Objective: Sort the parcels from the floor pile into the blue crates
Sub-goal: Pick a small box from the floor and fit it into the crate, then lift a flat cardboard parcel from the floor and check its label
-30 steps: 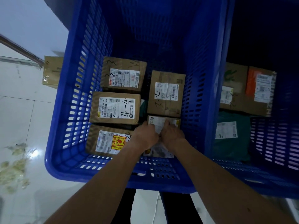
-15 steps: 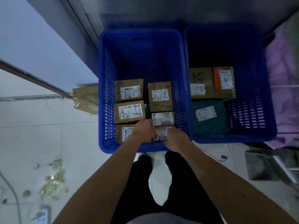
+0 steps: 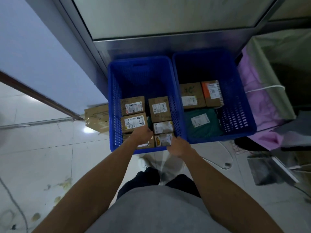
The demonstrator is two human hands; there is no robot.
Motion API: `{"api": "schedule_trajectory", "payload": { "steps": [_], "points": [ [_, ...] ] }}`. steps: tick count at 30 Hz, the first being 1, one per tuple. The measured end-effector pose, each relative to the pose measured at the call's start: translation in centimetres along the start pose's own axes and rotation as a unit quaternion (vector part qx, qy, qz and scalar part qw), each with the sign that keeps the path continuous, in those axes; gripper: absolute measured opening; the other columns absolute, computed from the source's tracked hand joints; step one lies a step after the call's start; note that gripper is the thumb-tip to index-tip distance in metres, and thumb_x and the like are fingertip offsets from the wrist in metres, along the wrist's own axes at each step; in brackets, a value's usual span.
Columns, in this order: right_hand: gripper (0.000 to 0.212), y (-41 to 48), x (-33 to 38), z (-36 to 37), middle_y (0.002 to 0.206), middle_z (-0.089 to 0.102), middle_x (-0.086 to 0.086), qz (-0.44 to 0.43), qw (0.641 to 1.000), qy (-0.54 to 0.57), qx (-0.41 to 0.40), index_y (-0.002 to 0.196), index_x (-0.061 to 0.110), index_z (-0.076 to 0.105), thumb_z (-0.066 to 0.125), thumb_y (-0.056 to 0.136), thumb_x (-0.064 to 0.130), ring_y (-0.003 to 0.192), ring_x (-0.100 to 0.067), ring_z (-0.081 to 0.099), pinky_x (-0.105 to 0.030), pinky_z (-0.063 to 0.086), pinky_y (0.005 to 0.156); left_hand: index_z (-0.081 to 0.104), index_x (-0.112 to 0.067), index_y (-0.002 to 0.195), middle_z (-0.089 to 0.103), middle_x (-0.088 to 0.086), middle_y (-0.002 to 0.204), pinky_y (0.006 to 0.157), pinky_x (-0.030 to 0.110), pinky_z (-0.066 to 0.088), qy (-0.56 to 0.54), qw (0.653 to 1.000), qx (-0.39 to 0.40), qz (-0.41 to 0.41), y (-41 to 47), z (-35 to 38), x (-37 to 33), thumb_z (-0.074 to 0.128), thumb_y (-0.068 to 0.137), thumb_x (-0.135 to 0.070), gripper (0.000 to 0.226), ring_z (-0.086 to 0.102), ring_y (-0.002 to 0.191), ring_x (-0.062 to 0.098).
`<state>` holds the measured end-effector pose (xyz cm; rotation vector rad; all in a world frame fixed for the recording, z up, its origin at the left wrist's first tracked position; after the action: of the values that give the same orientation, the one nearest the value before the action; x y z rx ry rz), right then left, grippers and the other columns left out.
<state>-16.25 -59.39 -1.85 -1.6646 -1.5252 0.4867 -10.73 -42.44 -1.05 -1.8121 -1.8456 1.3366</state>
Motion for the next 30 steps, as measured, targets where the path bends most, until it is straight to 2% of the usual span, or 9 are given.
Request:
{"api": "schedule_trajectory", "payload": {
  "steps": [2,7,11,14,18,20,22,26,30],
  "points": [
    [0.042,-1.0,-0.6,0.4,0.128,0.052,-0.013,-0.004,1.0,-0.001,0.013,0.133,0.006,0.049,0.043,0.104,0.036,0.108,-0.029,0.057,-0.037,0.045,0.081,0.068,0.002,0.113,0.063,0.012,0.095,0.072,0.029,0.04,-0.01,1.0,-0.026,-0.007,-1.6,0.3,-0.5,0.045,0.104,-0.023,0.035,0.056,0.085,0.024],
    [0.047,-2.8,-2.9,1.2,0.135,0.05,-0.012,0.004,1.0,0.002,0.009,0.137,0.007,0.049,0.045,0.101,0.038,0.114,-0.03,0.058,-0.036,0.043,0.081,0.065,-0.01,0.13,0.066,0.01,0.13,0.098,0.032,0.044,-0.038,0.996,-0.06,-0.046,-4.8,2.2,-1.1,0.048,0.102,-0.023,0.034,0.06,0.121,0.028],
    [0.032,-3.6,-4.3,2.4,0.105,0.052,-0.007,-0.014,1.0,-0.007,0.001,0.118,0.009,0.055,0.047,0.101,0.035,0.1,-0.029,0.061,-0.036,0.045,0.078,0.065,-0.005,0.127,0.066,0.012,0.127,0.088,0.027,0.042,-0.075,0.991,-0.089,-0.064,-7.2,3.2,-1.0,0.05,0.102,-0.022,0.033,0.059,0.102,0.023],
    [0.023,-4.4,-4.0,3.2,0.093,0.049,-0.004,-0.028,0.999,-0.021,0.008,0.098,0.012,0.052,0.047,0.102,0.034,0.088,-0.025,0.055,-0.035,0.043,0.076,0.066,-0.003,0.122,0.067,0.013,0.123,0.094,0.034,0.051,-0.09,0.985,-0.106,-0.104,-9.0,3.6,0.5,0.048,0.102,-0.021,0.033,0.063,0.109,0.029],
    [0.024,-5.2,-1.9,3.3,0.097,0.055,-0.005,-0.062,0.997,-0.049,0.011,0.099,0.011,0.054,0.048,0.101,0.034,0.083,-0.021,0.055,-0.033,0.045,0.074,0.063,0.0,0.124,0.064,0.018,0.127,0.097,0.042,0.052,-0.079,0.984,-0.121,-0.109,-11.9,3.0,2.4,0.045,0.104,-0.012,0.029,0.062,0.118,0.032],
    [0.025,-5.2,-0.4,3.1,0.096,0.057,-0.005,-0.086,0.995,-0.059,0.004,0.103,0.01,0.054,0.048,0.101,0.034,0.084,-0.022,0.054,-0.03,0.043,0.067,0.065,-0.004,0.124,0.065,0.015,0.127,0.099,0.041,0.051,-0.129,0.971,-0.148,-0.133,-12.8,2.1,3.7,0.045,0.104,-0.019,0.033,0.061,0.118,0.032],
    [0.025,-5.2,1.3,2.6,0.091,0.057,-0.003,-0.109,0.991,-0.074,-0.004,0.103,0.009,0.055,0.047,0.101,0.033,0.085,-0.021,0.055,-0.029,0.041,0.063,0.068,-0.005,0.119,0.068,0.013,0.118,0.097,0.039,0.05,-0.106,0.97,-0.172,-0.136,-13.2,0.9,4.6,0.045,0.103,-0.025,0.035,0.063,0.111,0.031],
    [0.043,-5.1,5.2,1.8,0.134,0.059,-0.014,-0.132,0.986,-0.099,0.002,0.135,0.004,0.055,0.041,0.105,0.031,0.113,-0.029,0.059,-0.035,0.049,0.094,0.062,-0.011,0.099,0.061,0.005,0.099,0.086,0.036,0.052,-0.121,0.966,-0.187,-0.134,-15.4,-1.1,6.8,0.045,0.102,-0.026,0.023,0.061,0.097,0.024],
    [0.049,-4.3,9.1,1.6,0.142,0.055,-0.016,-0.128,0.985,-0.115,-0.009,0.143,0.008,0.05,0.04,0.105,0.037,0.118,-0.031,0.058,-0.037,0.049,0.095,0.067,-0.006,0.098,0.069,0.007,0.103,0.082,0.035,0.055,-0.123,0.963,-0.19,-0.147,-16.6,-2.3,10.7,0.048,0.097,-0.024,0.025,0.064,0.095,0.022]
  ]
}}
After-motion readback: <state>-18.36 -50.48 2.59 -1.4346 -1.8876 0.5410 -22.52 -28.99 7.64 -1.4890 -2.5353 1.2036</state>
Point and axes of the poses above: each hand's wrist, its own y-axis towards the middle knuckle, its own z-axis out of the palm, x = y × z, the point moved 8 cm from there along y, towards the middle knuckle
